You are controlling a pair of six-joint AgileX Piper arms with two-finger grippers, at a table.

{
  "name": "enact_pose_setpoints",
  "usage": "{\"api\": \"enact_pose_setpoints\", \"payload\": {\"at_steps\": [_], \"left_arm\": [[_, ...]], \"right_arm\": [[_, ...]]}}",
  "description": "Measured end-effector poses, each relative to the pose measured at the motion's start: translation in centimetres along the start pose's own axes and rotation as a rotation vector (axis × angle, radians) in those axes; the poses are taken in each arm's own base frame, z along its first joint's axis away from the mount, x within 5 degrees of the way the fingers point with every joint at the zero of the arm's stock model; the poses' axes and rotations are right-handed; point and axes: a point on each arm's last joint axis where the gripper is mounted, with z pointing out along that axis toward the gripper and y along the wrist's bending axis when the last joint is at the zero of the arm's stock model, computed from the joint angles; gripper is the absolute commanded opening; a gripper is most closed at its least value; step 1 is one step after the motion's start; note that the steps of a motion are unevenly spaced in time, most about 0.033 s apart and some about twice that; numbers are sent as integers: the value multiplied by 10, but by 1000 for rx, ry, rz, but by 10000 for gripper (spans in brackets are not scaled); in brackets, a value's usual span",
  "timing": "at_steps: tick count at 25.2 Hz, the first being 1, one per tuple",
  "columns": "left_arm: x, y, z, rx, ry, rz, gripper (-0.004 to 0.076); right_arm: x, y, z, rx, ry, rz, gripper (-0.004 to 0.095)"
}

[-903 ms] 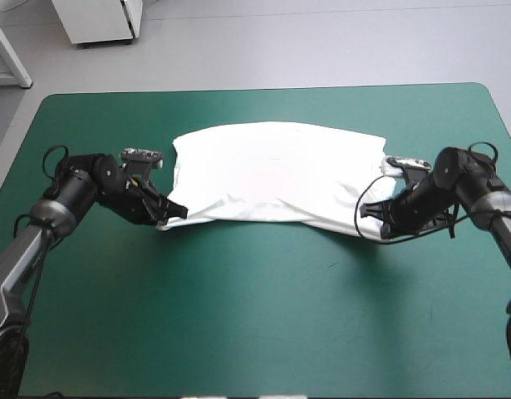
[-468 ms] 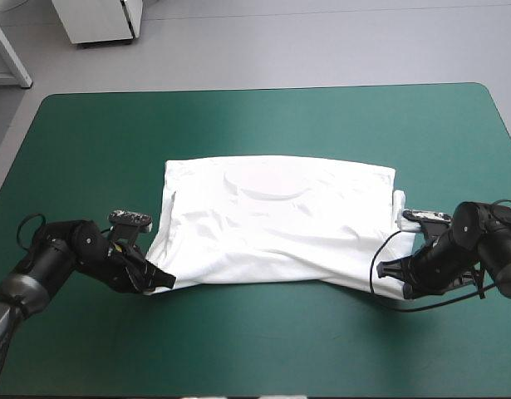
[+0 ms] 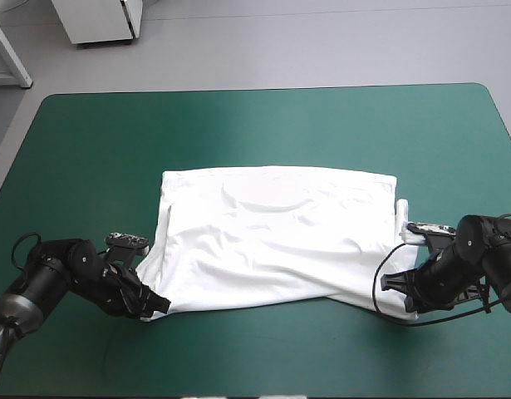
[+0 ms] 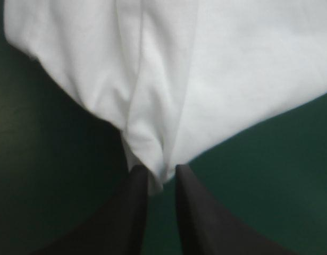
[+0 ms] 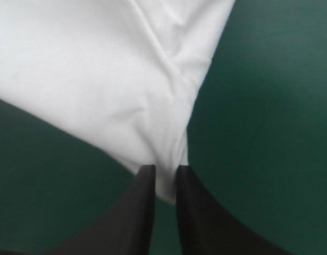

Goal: Fold the cloth

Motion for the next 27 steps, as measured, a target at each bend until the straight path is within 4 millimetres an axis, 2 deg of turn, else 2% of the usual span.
{"api": "enact_pose_setpoints", "payload": {"at_steps": [2,4,6,9,13,16,17,19,20,25,27], "left_arm": [[-2,-1,-5,2,10,7,502],[-3,-3,-10,7,19,12,568],[-5,-4,-18,8,34,23,566],[-15,-7,-36,-5,5,46,550],[-37,-13,-76,-31,-139,84,503],[-49,-19,-106,-45,-247,110,447],[-54,-22,-122,-51,-303,122,438],[-59,-23,-133,-62,-371,130,431],[-60,-24,-134,-64,-383,130,431],[-68,-21,-126,-61,-364,123,430],[-72,-20,-122,-59,-349,120,430]], "right_arm": [[1,0,0,1,9,6,501],[1,0,0,2,14,14,528],[1,0,-2,2,10,30,512],[-4,3,-16,0,-45,30,478],[-16,10,-57,-12,-204,3,410],[-25,17,-95,-18,-338,-19,387],[-28,19,-114,-5,-404,-33,387],[-32,16,-125,46,-438,-37,386],[-33,15,-124,60,-432,-31,387],[-66,8,-97,110,-365,-10,387],[-93,3,-67,123,-297,-3,387]]}}
